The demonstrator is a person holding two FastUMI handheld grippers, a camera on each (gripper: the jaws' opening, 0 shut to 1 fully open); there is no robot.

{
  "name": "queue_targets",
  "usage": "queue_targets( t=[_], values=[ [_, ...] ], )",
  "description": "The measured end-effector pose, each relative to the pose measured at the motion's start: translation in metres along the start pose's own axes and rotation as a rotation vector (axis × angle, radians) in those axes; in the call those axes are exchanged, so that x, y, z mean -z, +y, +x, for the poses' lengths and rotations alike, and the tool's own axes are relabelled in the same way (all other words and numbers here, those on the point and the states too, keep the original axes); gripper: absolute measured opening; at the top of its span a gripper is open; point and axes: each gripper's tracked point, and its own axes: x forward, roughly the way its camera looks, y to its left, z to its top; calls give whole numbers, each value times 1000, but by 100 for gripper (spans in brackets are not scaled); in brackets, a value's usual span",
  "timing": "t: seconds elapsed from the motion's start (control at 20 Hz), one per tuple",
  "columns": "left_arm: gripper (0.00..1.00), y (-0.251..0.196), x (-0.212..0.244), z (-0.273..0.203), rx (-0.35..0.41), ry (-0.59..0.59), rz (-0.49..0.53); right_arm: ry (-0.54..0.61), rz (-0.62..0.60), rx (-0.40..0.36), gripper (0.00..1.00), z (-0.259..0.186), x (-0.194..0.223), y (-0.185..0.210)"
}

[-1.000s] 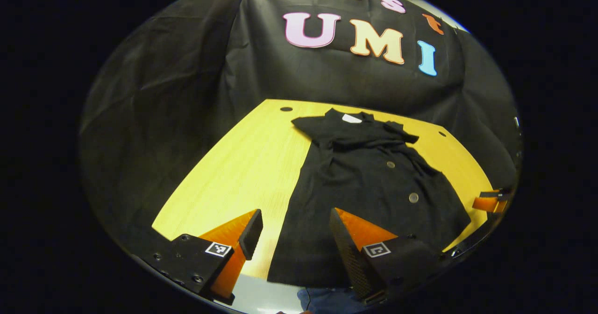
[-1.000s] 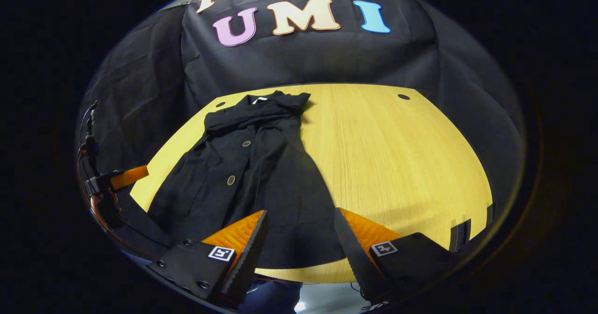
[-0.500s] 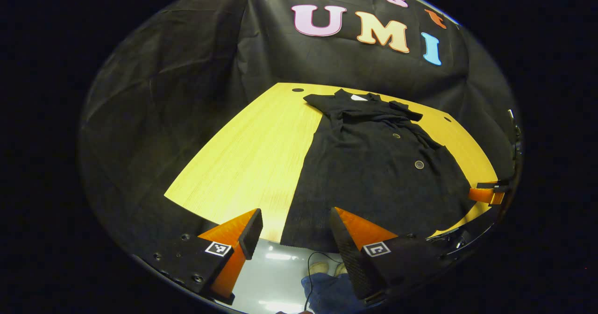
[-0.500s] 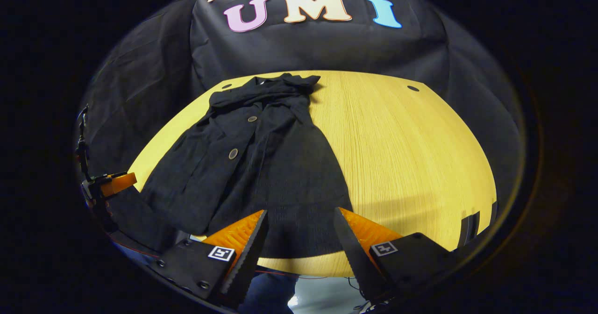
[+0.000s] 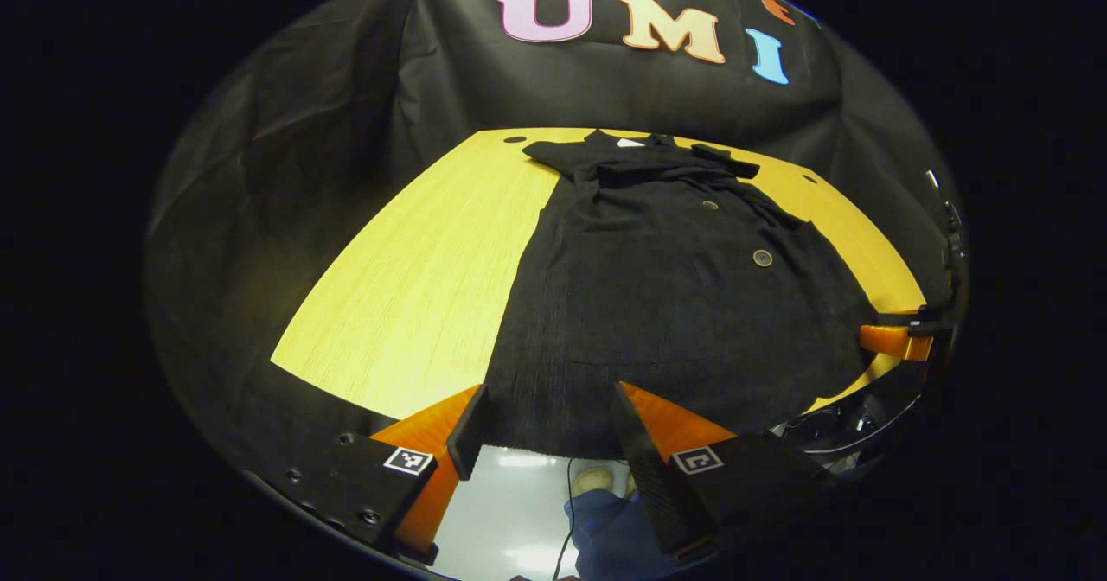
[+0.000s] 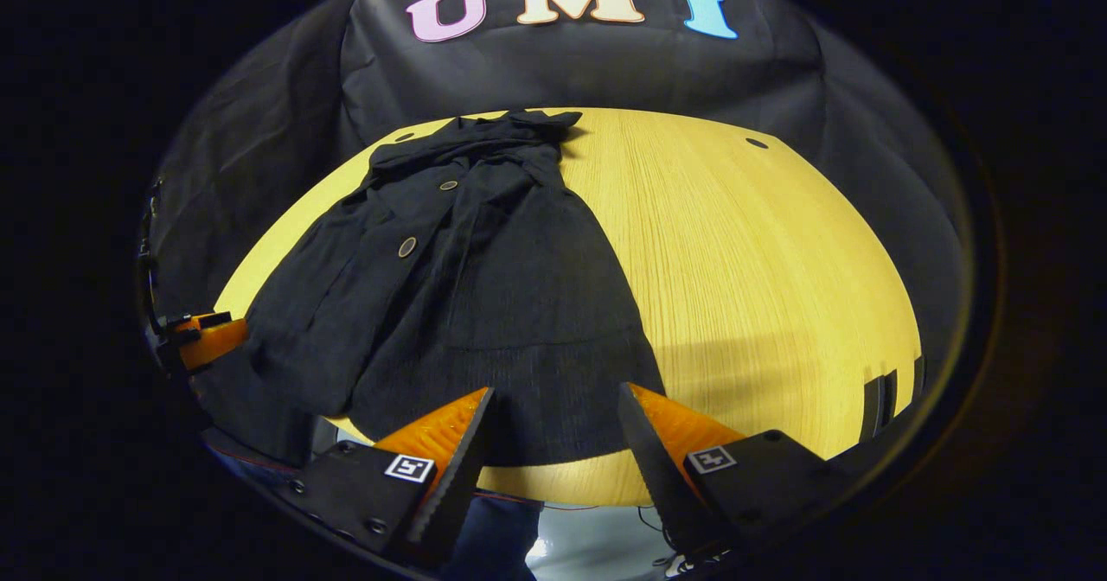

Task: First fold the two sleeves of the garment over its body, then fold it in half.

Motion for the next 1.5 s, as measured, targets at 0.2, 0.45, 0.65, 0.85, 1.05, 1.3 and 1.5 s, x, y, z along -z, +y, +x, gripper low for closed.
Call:
queue_targets(
  t=[0.2, 0.45, 0.65, 0.85, 1.05, 1.3, 1.5],
  values=[
    [85, -1, 11, 12, 6, 53, 27, 7, -19, 11, 84, 2, 1, -2],
    [86, -1, 11, 12, 19, 25, 27, -8, -29, 17, 88, 2, 3, -4],
    [84, -5, 13, 14, 44, 31, 32, -27, -35, 16, 89, 4, 4, -4],
    [52, -13, 11, 16, 72, 17, 62, -28, -51, 11, 65, 2, 8, 3],
    [46, -16, 14, 13, 104, 45, 53, -32, -41, -9, 44, 1, 13, 12],
    [3, -19, 13, 16, 78, 28, 88, -9, -42, -17, 8, -2, 15, 19],
    [0, -16, 11, 16, 81, 30, 78, 12, -27, -16, 3, -5, 15, 25]
  ],
)
